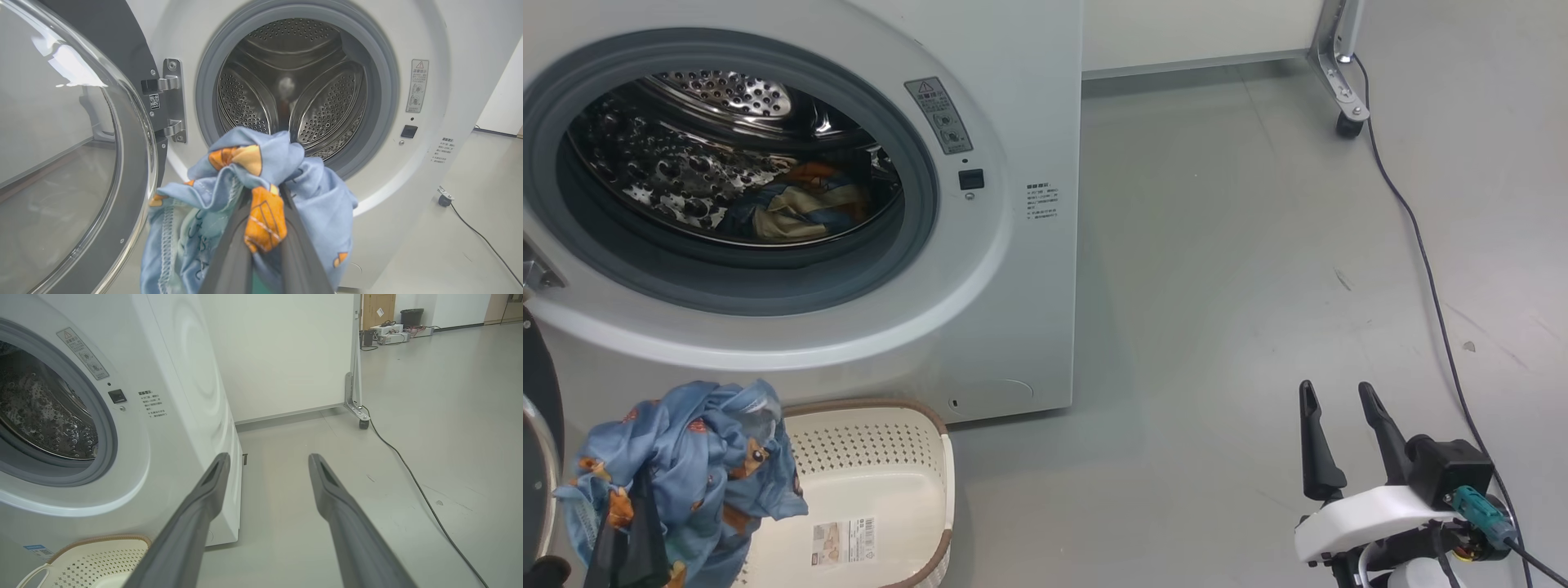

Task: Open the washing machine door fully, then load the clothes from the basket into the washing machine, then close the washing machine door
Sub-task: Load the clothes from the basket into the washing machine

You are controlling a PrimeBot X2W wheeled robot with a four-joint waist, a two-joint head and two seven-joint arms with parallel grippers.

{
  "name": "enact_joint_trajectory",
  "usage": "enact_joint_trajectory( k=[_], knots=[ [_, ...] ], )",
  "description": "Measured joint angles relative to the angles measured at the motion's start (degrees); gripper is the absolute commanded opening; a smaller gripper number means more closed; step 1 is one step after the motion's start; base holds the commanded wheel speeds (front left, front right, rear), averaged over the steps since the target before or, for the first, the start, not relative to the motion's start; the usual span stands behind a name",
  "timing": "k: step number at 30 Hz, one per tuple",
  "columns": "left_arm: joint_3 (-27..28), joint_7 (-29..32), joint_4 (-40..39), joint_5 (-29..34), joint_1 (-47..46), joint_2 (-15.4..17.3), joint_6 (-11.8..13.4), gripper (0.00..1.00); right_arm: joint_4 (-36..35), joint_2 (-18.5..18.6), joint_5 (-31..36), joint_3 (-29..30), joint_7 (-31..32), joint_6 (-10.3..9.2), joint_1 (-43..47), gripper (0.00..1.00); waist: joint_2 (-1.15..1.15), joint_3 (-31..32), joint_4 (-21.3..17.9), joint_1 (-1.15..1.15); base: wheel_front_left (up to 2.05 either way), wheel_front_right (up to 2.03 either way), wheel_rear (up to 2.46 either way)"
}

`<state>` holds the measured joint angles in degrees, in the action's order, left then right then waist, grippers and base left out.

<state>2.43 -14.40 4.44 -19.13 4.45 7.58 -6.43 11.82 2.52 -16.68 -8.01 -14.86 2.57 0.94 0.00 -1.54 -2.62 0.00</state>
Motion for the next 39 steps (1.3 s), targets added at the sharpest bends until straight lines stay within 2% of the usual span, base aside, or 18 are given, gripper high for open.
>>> enact_joint_trajectory(
  k=[13, 23, 39],
  knots=[
    [-0.2, 0.0, -2.6, 0.3, -0.5, -0.5, -0.3, 0.0, -1.4, 0.0, 0.0, -0.8, 0.0, 0.01, 0.0, 1.0, 0.0, -3.4, -0.2, 0.0, 0.0, 0.0, 0.0],
    [0.5, 0.0, -4.4, 0.2, -7.6, -0.3, -0.3, 0.0, -2.5, 0.0, 0.0, -2.6, 0.0, 0.0, -1.3, 1.0, 0.0, -8.1, -0.7, 0.0, 0.0, 0.0, 0.0],
    [0.6, -0.3, -3.9, -0.6, -24.2, 4.5, -0.5, 0.0, -4.1, 0.1, 0.1, -6.8, 0.0, -0.69, -6.0, 1.0, 0.0, -17.7, -3.1, 0.01, 0.0, 0.0, 0.0]
  ],
)
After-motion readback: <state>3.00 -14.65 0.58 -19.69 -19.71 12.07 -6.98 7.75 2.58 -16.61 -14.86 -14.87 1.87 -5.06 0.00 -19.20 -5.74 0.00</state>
